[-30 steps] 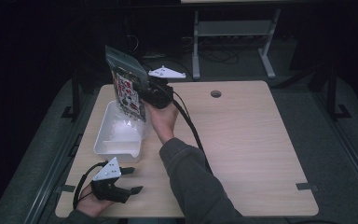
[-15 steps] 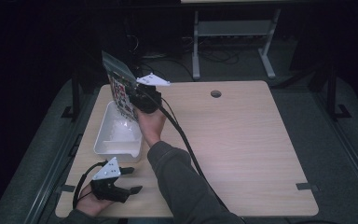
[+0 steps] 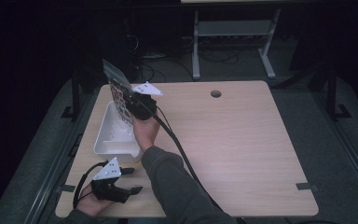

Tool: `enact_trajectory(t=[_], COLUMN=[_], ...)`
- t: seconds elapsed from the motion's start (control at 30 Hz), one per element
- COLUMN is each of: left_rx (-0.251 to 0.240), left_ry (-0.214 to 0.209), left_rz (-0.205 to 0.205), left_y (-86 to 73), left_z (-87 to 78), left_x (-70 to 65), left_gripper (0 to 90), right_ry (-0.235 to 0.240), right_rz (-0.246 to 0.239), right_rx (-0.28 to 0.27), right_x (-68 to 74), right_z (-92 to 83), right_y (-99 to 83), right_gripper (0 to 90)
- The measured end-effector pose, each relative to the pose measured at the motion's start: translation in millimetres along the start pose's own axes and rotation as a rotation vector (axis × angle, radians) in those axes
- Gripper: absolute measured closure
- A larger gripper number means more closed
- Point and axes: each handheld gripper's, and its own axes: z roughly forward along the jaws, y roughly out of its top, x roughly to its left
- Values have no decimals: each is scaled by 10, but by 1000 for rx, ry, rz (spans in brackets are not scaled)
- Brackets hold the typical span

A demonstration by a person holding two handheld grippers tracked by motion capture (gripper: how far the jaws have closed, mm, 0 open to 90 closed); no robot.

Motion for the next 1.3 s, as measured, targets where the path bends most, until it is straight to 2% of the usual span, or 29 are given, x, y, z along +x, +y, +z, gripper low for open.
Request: enact_trajectory(t=[0.07, 0.17, 0.3, 0.53, 0.63, 0.67, 0.73, 0.9, 1.0, 1.23, 1.3], left_rx=[5, 5, 4, 7, 5, 4, 5, 3, 4, 3, 5], left_ry=[-2, -2, -1, -4, -4, -4, -5, -5, -7, -8, -8], left_rz=[1, 2, -1, 1, -1, -3, -1, -4, -4, -8, -8], left_y=[-1, -1, -5, -6, -6, -6, -6, -6, -8, -7, -8], left_z=[7, 5, 3, 11, 11, 12, 11, 8, 15, 21, 20], left_x=[0, 0, 7, 8, 8, 9, 9, 9, 12, 15, 18], left_gripper=[269, 269, 269, 268, 268, 268, 268, 268, 268, 267, 268], right_ry=[5, 16, 51, 75, 67, 49, 53, 97, 101, 44, 21], right_rz=[21, 22, 39, -2, -24, -41, -45, -39, -39, -61, -28], right_rx=[-4, 3, 45, 110, 119, 123, 133, 184, 198, 203, 188], right_x=[4, 14, -12, -38, -27, -9, -1, -29, -49, -43, -36], right_z=[0, -3, -1, -21, -30, -40, -39, -3, 8, 6, 8], right_y=[-6, 0, 24, 91, 100, 104, 111, 143, 135, 127, 116], right_gripper=[739, 728, 686, 693, 704, 714, 708, 681, 683, 735, 750])
